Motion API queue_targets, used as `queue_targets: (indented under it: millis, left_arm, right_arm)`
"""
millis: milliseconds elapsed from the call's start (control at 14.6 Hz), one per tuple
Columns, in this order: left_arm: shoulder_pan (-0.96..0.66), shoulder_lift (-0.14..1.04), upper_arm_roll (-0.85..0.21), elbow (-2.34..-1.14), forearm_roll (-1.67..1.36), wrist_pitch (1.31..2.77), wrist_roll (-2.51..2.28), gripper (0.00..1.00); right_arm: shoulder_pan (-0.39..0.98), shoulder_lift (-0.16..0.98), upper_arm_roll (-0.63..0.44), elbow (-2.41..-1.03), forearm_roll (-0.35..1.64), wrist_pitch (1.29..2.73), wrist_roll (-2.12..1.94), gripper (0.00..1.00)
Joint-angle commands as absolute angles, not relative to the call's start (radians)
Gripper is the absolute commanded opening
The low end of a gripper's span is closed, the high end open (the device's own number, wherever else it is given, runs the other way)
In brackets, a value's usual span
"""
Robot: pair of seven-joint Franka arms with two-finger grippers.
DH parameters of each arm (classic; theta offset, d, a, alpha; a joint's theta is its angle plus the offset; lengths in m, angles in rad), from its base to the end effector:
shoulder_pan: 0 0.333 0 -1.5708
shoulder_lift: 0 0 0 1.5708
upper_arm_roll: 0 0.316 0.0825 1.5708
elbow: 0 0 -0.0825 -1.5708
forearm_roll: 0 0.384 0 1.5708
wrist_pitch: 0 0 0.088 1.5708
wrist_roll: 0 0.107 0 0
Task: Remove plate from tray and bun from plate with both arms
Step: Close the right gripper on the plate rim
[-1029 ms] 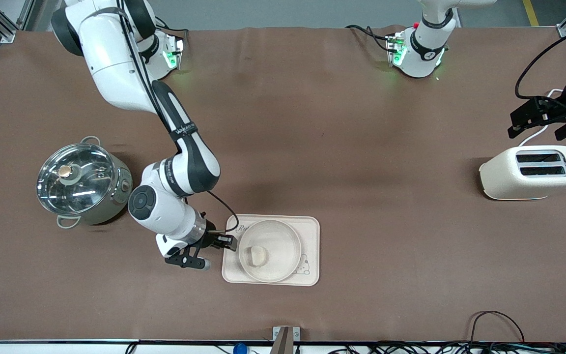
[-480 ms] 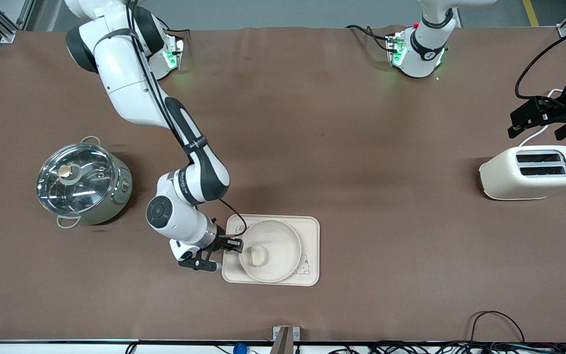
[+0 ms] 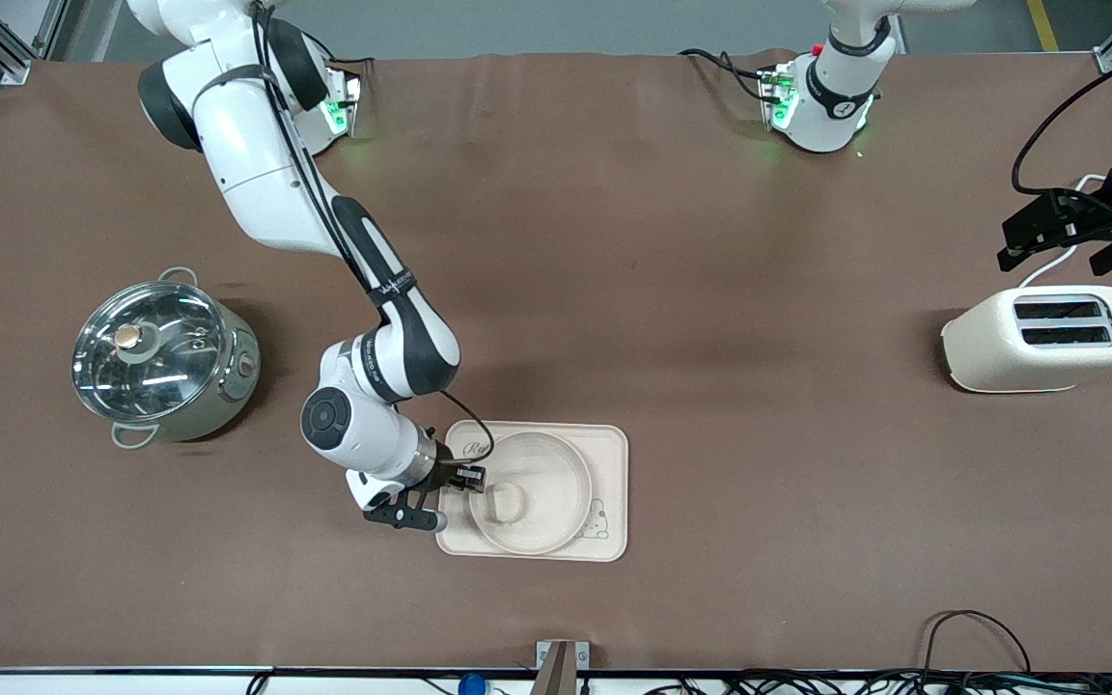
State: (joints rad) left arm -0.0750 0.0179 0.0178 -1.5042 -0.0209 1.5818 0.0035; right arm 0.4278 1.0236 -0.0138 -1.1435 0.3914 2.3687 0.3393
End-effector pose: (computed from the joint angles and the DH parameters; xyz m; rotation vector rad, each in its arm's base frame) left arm 0.5608 -0.0344 0.6470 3.1166 -0.0953 0.0922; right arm 0.7154 0.3231 0.1931 -2.7874 0.2399 -0.1114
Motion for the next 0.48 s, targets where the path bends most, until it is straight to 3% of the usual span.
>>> queue_targets:
  millis: [0, 411]
  left_arm:
    - [-0.069, 0.02, 0.012, -1.489, -0.015, 1.562, 0.011, 1.0]
    - [-0.069, 0.02, 0.012, -1.489, -0.015, 1.562, 0.011, 1.0]
  right_arm:
    - [0.422, 1.035, -0.002, -1.121, 0.408, 2.373, 0.337, 0.12]
    - [0.433, 1.035, -0.003, -1.124, 0.407, 2.373, 0.334, 0.02]
